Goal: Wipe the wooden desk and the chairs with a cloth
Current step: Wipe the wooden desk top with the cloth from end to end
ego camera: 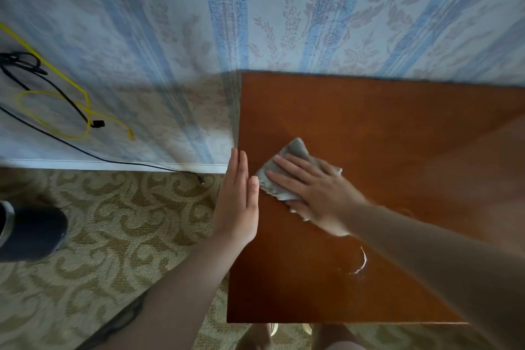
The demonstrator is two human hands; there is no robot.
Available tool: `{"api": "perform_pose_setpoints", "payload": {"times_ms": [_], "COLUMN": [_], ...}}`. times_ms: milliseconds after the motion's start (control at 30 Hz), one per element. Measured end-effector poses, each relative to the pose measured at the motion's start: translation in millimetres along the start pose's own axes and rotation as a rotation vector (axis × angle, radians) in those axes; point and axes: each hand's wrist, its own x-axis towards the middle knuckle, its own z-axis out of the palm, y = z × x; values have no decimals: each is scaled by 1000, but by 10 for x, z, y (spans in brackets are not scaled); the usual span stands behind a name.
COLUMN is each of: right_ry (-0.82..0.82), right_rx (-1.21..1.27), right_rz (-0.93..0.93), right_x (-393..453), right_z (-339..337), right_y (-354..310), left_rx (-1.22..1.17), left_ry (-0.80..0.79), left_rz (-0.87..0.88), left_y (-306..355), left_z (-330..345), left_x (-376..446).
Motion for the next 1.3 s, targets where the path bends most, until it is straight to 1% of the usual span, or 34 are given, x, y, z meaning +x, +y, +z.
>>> {"api": "perform_pose_setpoints", "payload": {"times_ms": [33, 67, 100, 167, 200, 233, 267, 300, 367, 433, 467, 500, 533, 567, 600, 633, 700, 733, 767, 833, 900, 967, 1000, 1033, 1100, 1167, 1200, 1233, 1300], "right_ry": [-41, -52, -27, 71, 119, 158, 181, 181, 156, 63, 26, 2, -8, -5, 22, 65, 127, 147, 168, 213, 186, 111, 107, 115, 142, 146, 134, 120, 101], "right_rx": [-20, 0, 50, 135, 159, 180, 201, 219, 202, 144, 102, 75, 80, 104, 134, 167, 238, 264, 278, 244, 194, 115, 90, 103, 223, 318, 332, 326, 237], "right_rz": [15, 103, 236, 492, 575, 608, 589, 530, 358, 156, 84, 65, 106, 186, 279, 364, 461, 451, 409, 294, 143, 9, -12, 13, 153, 308, 327, 298, 127], "right_x": [-6, 36, 115, 346, 435, 473, 446, 351, 42, -201, -241, -222, -153, -55, 48, 137, 217, 189, 111, -162, -508, -794, -848, -827, -665, -532, -525, -566, -671], "right_z": [-16, -56, -91, -87, -75, -38, 7, 56, 131, 103, 69, 20, -37, -79, -86, -74, 22, 73, 130, 232, 326, 393, 403, 379, 281, 259, 284, 302, 281], "right_y": [180, 306, 346, 175, -7, -218, -431, -606, -749, -554, -383, -235, -135, -107, -162, -282, -614, -795, -961, -1201, -1239, -1035, -903, -816, -876, -1173, -1308, -1380, -1228], "left_rx": [51, 80, 92, 96, 94, 86, 74, 68, 132, 266, 314, 339, 341, 308, 224, 79, -303, -459, -562, -617, -556, -382, -268, -151, 37, 98, 79, 46, 52], "left_ry": [6, 16, 25, 40, 49, 56, 60, 63, 74, 74, 67, 58, 52, 54, 66, 78, 74, 80, 103, 150, 136, 103, 87, 75, 90, 138, 163, 172, 144], "left_rz": [30, 53, 68, 78, 76, 73, 72, 76, 98, 124, 138, 146, 149, 144, 131, 102, -22, -94, -154, -237, -278, -249, -206, -166, -129, -142, -154, -159, -134], "left_y": [-25, -44, -62, -81, -84, -75, -77, -81, -114, -133, -132, -133, -133, -124, -107, -64, 50, 102, 125, 136, 174, 259, 296, 328, 361, 369, 364, 363, 363], "left_z": [0, -5, -10, -9, -3, 0, 7, 7, 6, 4, 3, 8, 14, 12, 8, -6, -60, -101, -135, -184, -179, -95, -31, 34, 119, 145, 151, 155, 155], "left_x": [-18, -35, -43, -42, -32, -26, -20, -21, -42, -116, -180, -253, -324, -384, -433, -478, -556, -580, -601, -656, -737, -838, -883, -918, -927, -891, -875, -868, -869]}}
